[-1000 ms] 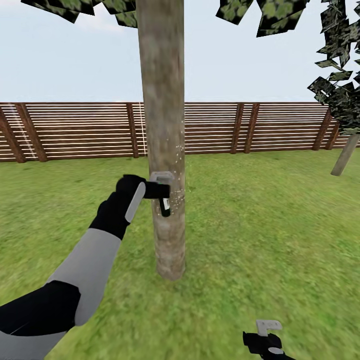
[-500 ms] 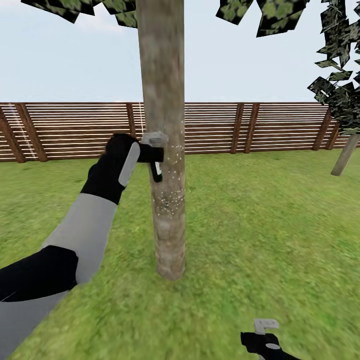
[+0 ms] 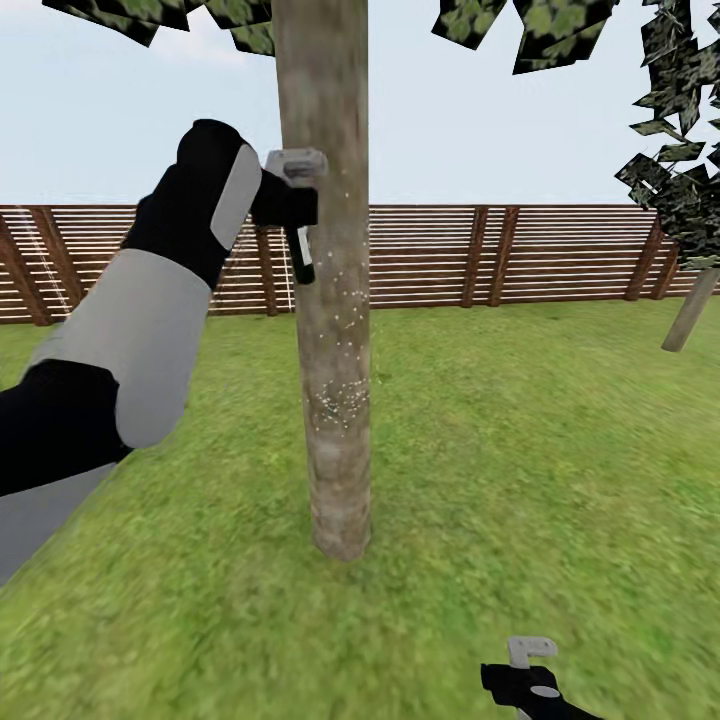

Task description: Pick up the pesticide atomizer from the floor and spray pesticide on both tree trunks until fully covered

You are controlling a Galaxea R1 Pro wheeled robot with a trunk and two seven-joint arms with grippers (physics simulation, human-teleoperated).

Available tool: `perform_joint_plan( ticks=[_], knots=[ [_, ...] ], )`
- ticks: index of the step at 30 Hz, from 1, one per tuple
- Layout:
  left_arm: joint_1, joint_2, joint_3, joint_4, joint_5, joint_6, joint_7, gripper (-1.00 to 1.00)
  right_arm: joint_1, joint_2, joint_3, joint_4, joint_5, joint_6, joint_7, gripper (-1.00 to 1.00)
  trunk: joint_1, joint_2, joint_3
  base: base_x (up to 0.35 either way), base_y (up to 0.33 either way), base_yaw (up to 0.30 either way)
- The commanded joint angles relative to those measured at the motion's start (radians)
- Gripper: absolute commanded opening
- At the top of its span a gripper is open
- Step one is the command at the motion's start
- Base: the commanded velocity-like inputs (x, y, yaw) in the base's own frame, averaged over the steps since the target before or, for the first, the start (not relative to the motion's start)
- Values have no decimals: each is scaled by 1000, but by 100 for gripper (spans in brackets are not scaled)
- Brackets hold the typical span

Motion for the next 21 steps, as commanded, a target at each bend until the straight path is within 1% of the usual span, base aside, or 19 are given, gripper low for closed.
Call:
perform_joint_plan(
  ticks=[1, 2, 5, 6, 11, 13, 16, 18, 20, 21],
  knots=[
    [-32, 1, -2, 15, 6, 3, 2, -100, -1, 0, 9, 0, -9, -2, -2, 100, 0, -1, -2, 0, 0, 0],
    [-63, 2, -2, 23, 6, 4, 2, -100, -1, -1, 9, 0, -9, -2, -2, 100, 0, -1, -2, 0, 0, 0],
    [-102, 2, -1, 29, 6, 4, 2, -100, -1, 0, 9, 0, -9, -2, -2, 100, 0, -1, -2, 0, 0, 0],
    [-116, 8, -1, 30, 6, 4, 2, -100, -1, 0, 9, 0, -9, -2, -2, 100, 0, -1, -2, 0, 0, 0],
    [-129, 27, -1, 31, 6, 4, 2, -100, -1, 0, 8, 0, -9, -1, -2, 100, 0, -1, -2, 0, 0, 0],
    [-156, 30, -1, 40, 6, 4, 2, -100, -1, 0, 8, 0, -9, -1, -2, 100, 0, -1, -2, 0, 0, 0],
    [-180, 31, -1, 74, 6, 4, 2, -100, -1, 0, 8, -1, -9, -1, -2, 100, 0, -1, -2, 0, 0, 0],
    [-185, 30, -1, 100, 6, 4, 2, -100, -1, 0, 8, -1, -9, -1, -2, 100, 0, -1, -2, 0, 0, 0],
    [-187, 29, -1, 140, 8, 4, 2, -100, -1, 0, 9, -1, -9, -1, -2, 100, 0, -1, -2, 0, 0, 0],
    [-187, 28, -1, 175, 9, 4, 2, -100, -1, 0, 9, -1, -9, -2, -2, 100, 0, -1, -2, 0, 0, 0]
  ],
)
